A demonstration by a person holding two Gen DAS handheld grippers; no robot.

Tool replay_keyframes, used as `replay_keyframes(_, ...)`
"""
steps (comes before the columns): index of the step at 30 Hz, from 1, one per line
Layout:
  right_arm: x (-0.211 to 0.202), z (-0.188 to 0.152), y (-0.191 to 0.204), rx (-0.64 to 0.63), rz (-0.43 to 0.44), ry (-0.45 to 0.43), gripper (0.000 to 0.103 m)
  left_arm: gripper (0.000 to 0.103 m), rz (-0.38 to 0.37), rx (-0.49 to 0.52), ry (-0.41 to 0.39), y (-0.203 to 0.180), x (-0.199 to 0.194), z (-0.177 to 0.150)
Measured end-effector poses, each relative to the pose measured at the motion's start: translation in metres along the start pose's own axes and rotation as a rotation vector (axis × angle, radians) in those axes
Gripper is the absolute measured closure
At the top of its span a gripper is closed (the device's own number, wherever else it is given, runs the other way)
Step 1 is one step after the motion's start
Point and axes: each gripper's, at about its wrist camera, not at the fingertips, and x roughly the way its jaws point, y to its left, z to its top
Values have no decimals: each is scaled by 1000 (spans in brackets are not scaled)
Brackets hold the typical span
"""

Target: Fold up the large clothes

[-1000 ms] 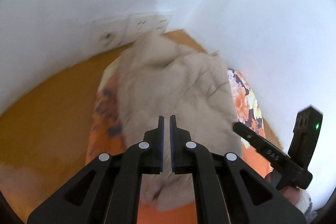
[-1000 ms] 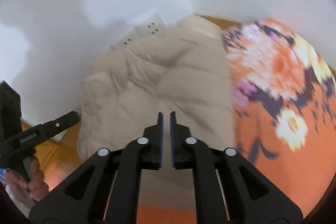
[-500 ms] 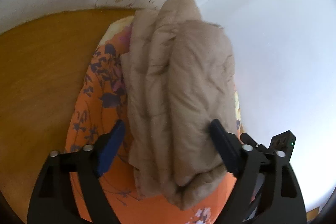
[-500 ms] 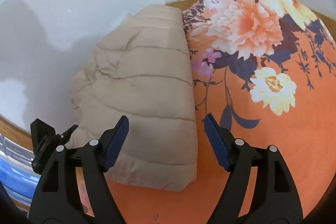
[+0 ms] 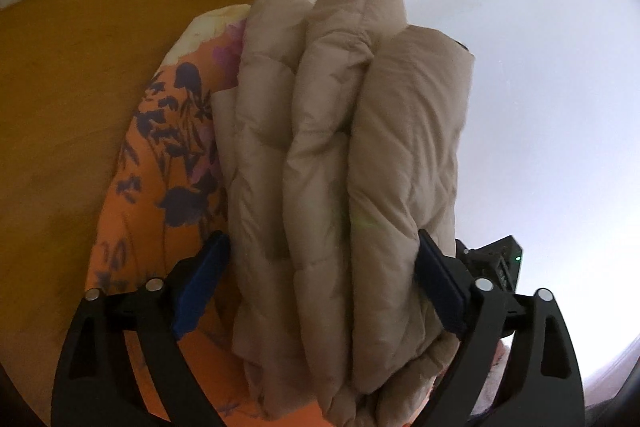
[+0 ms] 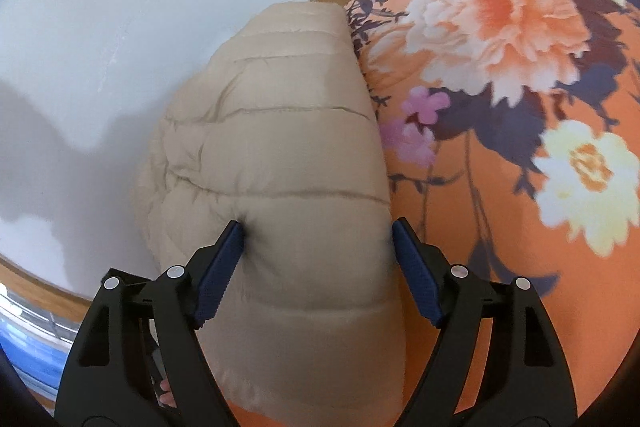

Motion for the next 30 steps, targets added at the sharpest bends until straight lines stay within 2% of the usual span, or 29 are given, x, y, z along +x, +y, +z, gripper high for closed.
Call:
replay_keyframes(4,6,2,2,-1,12,18,26,10,-10,6,2,-3,4,4)
replay_keyframes(5,6,2,3,-5,13,18,27,12,-4,15,6,-5,6,4)
replay_keyframes(6,8,3,4,-10,12,17,31,33,-9,29,2,-7,5,3)
replay_keyframes(9,9,4,11,-38,5,4,54,67,-30,26,-12,-9,-1,3)
replay_keyframes(10,8,4,13,-53,4,-2,61,71,-31,27,-16,-11,-6,1)
replay_keyframes(12,2,3,23,-81,24,-21,70,78,-21,46,-22,-20,-10,0)
replay_keyframes(16,-16,6,33,-121,84,-76,76,79,-22,95,-48,-44,-22,1)
replay_keyframes(22,-65,31,28,-131,150,-197,76,79,-55,249,-56,-114,-17,11)
replay_keyframes(24,-78,41,19,-127,136,-222,76,78,-60,293,-33,-136,1,14)
replay_keyframes(27,-88,55,-3,-103,95,-237,76,78,-54,320,13,-146,37,15)
replay_keyframes(30,-86,67,-34,-81,34,-238,76,78,-45,284,66,-145,75,13)
